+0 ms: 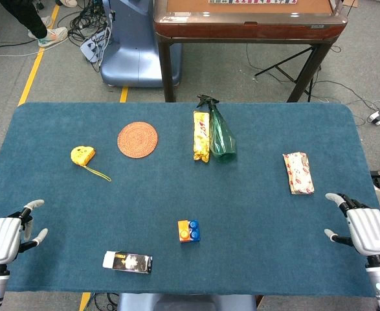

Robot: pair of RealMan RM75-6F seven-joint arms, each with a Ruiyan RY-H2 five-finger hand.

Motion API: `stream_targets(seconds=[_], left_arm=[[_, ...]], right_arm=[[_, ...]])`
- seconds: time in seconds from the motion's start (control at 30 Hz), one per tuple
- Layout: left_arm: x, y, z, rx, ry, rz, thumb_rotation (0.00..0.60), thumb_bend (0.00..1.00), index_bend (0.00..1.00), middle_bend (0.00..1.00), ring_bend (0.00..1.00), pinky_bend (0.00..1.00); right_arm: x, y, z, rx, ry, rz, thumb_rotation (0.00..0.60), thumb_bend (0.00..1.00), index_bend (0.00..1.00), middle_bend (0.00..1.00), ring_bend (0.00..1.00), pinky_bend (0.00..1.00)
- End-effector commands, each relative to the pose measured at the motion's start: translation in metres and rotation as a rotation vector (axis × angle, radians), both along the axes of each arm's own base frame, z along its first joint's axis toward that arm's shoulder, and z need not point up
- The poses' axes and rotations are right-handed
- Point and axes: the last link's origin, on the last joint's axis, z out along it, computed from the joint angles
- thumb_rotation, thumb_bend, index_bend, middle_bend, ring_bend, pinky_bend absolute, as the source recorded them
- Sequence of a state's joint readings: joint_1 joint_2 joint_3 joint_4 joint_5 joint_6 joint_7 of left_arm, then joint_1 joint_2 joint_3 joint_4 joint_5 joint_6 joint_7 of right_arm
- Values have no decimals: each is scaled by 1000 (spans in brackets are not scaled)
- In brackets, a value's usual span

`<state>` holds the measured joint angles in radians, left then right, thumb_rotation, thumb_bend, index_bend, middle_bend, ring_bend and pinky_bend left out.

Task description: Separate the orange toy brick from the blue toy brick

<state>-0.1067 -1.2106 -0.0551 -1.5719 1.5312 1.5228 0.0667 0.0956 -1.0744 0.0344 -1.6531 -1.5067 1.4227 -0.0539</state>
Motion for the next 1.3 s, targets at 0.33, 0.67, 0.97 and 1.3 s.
stream_targets(seconds=[0.33, 0.67, 0.97, 1.3], left_arm=[[-5, -13, -5, -19, -2, 29, 600, 242, 321, 781, 625, 825], [-12, -18, -13, -43, -3, 44, 600, 242, 321, 777, 625, 825], [-12, -6, -8, -28, -7, 33, 600, 242, 321, 777, 625, 825], [-11, -2, -14, -47, -4, 31, 600, 242, 321, 776, 625, 825]], right_arm=[[32, -40, -15, 35, -73, 182, 600, 80, 292, 474, 540, 679], [115, -93, -52, 186, -72, 436, 600, 33, 298, 749, 867, 912], [182, -115, -88, 358, -16, 625, 600, 14, 299, 918, 1000, 1000], [221, -122, -115, 490, 69, 781, 600, 168, 306, 929, 1000, 1000]])
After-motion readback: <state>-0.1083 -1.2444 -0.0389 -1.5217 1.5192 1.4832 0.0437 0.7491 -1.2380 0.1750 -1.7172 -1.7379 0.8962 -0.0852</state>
